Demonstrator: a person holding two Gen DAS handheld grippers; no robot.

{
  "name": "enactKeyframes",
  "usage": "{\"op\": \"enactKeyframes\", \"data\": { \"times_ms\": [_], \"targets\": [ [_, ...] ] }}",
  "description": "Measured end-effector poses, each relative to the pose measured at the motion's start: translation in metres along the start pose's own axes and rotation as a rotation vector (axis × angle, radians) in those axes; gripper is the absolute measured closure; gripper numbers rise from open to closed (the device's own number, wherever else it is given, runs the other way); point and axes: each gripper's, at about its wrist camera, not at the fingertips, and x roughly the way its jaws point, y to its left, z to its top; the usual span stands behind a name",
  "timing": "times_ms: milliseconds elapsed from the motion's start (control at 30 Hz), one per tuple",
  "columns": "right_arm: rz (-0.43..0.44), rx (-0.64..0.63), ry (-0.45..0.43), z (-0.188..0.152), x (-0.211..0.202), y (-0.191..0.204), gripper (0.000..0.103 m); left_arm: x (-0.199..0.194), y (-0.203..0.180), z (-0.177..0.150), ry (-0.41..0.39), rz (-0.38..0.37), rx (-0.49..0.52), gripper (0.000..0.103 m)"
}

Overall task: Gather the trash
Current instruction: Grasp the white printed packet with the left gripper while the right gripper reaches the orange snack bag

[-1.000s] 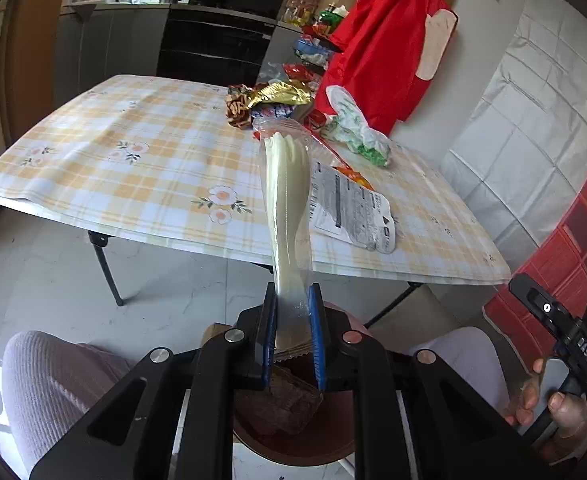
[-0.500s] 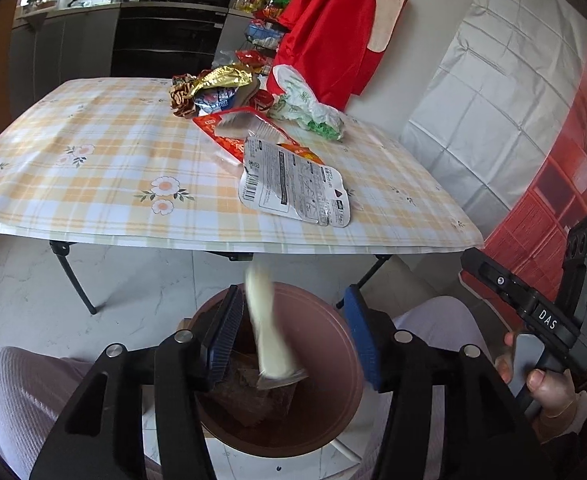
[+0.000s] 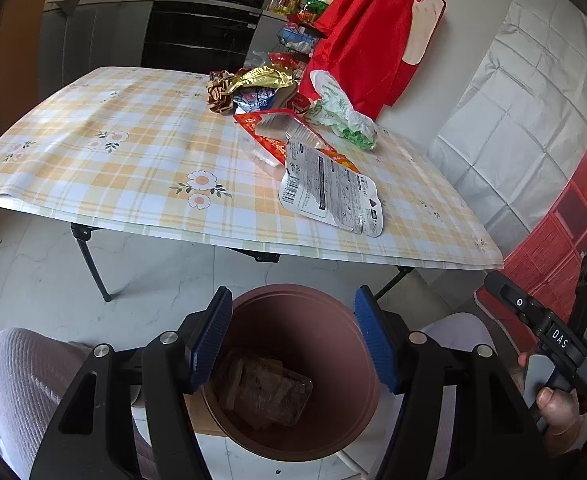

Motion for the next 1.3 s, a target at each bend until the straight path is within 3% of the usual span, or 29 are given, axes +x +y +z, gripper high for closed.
{"op": "enactKeyframes", "data": {
  "times_ms": [200,433,533,667,800,933,1000,1167,1300],
  "targets": [
    [-0.015,-0.022,-0.004,0.009,0.015,-0.005,0.006,0.026,-0.001,0.023,0.017,-0.01,-0.001,0.041],
    [-0.021,-0.001,-0.121,0.017,0.043,-0.006,0.006,0.08,-0.011,0.068,0.058,-0.084,-0.023,0.042],
    [-0.033,-0.027,-0.091,0.013,0.063,-0.005,0.006,0.109,-0.014,0.084,0.099,-0.048,0.008,0.043],
    [0.034,0.091,-0.119,0.017,0.068,-0.026,0.006,0.136,-0.009,0.099,0.138,-0.091,-0.01,0.043],
    [0.019,0.166,-0.081,0.015,0.082,-0.037,0.006,0.158,-0.001,0.111,0.154,-0.058,-0.025,0.043],
    [-0.059,0.176,-0.031,0.014,0.095,-0.038,0.006,0.174,0.001,0.115,0.187,-0.052,-0.02,0.043],
    [-0.046,0.19,-0.037,0.014,0.097,-0.041,0.006,0.18,0.0,0.114,0.202,-0.049,-0.007,0.043],
    [-0.049,0.199,-0.014,0.014,0.107,-0.042,0.006,0.19,0.002,0.11,0.233,-0.053,-0.009,0.055],
    [-0.029,0.177,-0.018,0.015,0.111,-0.037,0.006,0.185,0.0,0.111,0.207,-0.052,0.014,0.078]
  ]
}}
